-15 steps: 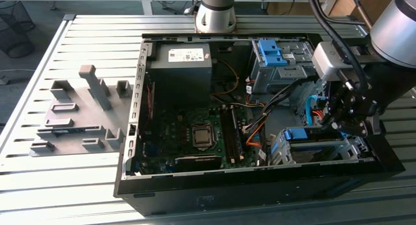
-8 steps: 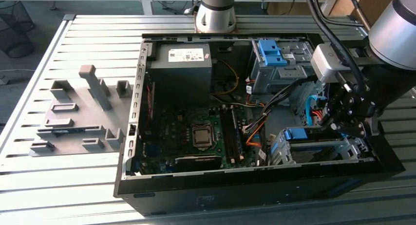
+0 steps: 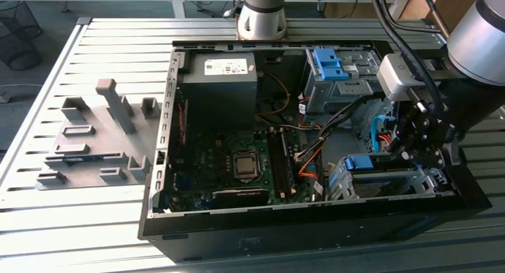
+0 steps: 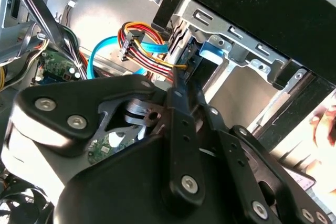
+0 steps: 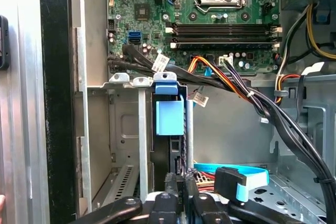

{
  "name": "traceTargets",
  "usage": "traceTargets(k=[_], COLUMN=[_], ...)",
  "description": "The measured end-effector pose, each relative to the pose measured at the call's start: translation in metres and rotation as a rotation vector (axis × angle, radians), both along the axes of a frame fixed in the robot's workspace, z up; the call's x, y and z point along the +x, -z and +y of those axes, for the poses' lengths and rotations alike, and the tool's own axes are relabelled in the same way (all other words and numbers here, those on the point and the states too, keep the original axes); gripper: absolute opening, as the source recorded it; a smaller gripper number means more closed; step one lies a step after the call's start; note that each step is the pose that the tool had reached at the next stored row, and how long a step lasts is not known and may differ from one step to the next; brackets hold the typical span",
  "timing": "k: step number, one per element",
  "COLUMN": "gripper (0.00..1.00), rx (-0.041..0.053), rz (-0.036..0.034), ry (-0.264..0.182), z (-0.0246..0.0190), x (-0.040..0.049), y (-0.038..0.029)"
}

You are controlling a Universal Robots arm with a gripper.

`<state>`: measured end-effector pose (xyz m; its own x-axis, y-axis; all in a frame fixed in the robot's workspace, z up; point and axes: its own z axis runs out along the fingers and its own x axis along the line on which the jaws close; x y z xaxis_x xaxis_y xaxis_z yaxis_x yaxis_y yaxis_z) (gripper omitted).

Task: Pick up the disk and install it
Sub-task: 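Insert the first disk wire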

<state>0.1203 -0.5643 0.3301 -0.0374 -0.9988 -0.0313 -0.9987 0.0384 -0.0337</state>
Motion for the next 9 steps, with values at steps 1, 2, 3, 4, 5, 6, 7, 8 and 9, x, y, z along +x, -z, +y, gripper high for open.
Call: traceTargets(k=[1, 2, 3, 4, 5, 6, 7, 8, 9], gripper=[0.23, 0.23, 0.23, 0.23, 0.23, 0.22, 0.22, 0.16, 0.16], rx=[-0.0001, -0.0001, -0.0003, -0.0003, 0.0002, 0.0007, 0.0008, 0.0007, 0.0006], rz=[0.0, 0.0, 0.0006, 0.001, 0.0015, 0.0016, 0.0016, 0.0016, 0.0016], ry=[0.0, 0.0, 0.0, 0.0, 0.0, 0.0, 0.0, 0.0, 0.0], z=[0.0, 0.0, 0.0, 0.0, 0.0, 0.0, 0.0, 0.0, 0.0], x=[0.0, 0.0, 0.0, 0.0, 0.0, 0.0, 0.0, 0.0, 0.0], y=[-0.0015, -0.0036, -0.0091, -0.0105, -0.0109, -0.0108, -0.0108, -0.0108, -0.0109])
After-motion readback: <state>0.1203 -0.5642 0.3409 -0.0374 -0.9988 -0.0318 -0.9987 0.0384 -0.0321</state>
